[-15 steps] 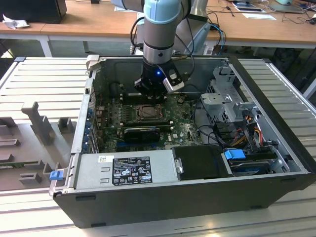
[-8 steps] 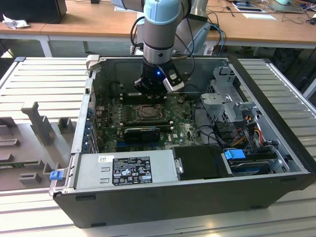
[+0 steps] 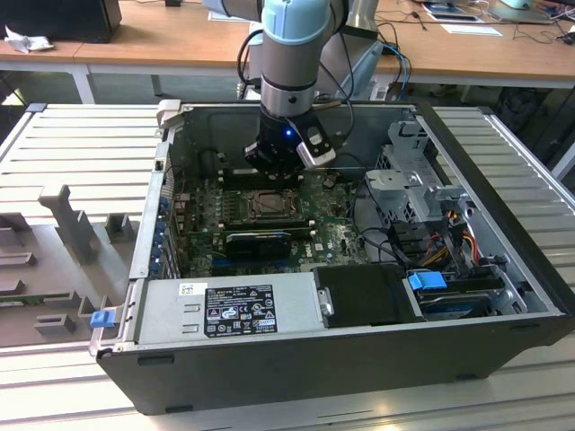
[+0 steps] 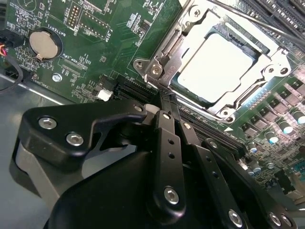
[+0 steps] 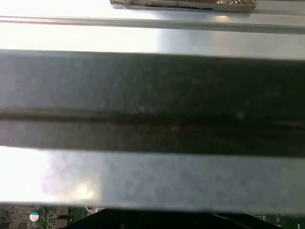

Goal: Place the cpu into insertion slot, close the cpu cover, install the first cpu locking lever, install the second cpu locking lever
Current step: 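Install the first cpu locking lever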

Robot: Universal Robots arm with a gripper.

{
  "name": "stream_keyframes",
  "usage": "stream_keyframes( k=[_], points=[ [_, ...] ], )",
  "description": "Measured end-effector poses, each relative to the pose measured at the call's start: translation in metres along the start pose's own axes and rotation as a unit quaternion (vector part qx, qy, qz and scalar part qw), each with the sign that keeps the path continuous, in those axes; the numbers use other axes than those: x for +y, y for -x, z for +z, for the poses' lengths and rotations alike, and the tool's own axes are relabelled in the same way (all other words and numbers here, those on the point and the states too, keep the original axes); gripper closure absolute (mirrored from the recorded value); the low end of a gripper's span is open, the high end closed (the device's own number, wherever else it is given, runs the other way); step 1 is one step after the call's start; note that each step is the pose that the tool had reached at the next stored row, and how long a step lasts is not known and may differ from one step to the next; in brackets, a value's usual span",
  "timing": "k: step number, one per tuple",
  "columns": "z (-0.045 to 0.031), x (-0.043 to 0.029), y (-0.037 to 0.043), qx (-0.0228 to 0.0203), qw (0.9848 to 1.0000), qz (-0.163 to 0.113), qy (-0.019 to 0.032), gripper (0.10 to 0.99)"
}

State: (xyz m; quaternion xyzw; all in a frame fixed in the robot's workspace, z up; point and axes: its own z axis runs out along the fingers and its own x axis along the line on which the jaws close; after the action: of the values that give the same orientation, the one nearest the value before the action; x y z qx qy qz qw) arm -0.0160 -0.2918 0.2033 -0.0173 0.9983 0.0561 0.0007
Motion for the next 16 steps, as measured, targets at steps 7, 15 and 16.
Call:
stream_keyframes(
  k=[7, 15, 16],
  points=[
    [0.002, -0.0023, -0.0001, 0.0001, 1.0, 0.0, -0.0012, 0.98],
    [-0.0119, -0.0007, 0.0, 0.0, 1.0, 0.0, -0.0008, 0.98],
    [-0.0155, -0.0003, 0.0, 0.0, 1.0, 0.0, -0.0009, 0.98]
  ],
)
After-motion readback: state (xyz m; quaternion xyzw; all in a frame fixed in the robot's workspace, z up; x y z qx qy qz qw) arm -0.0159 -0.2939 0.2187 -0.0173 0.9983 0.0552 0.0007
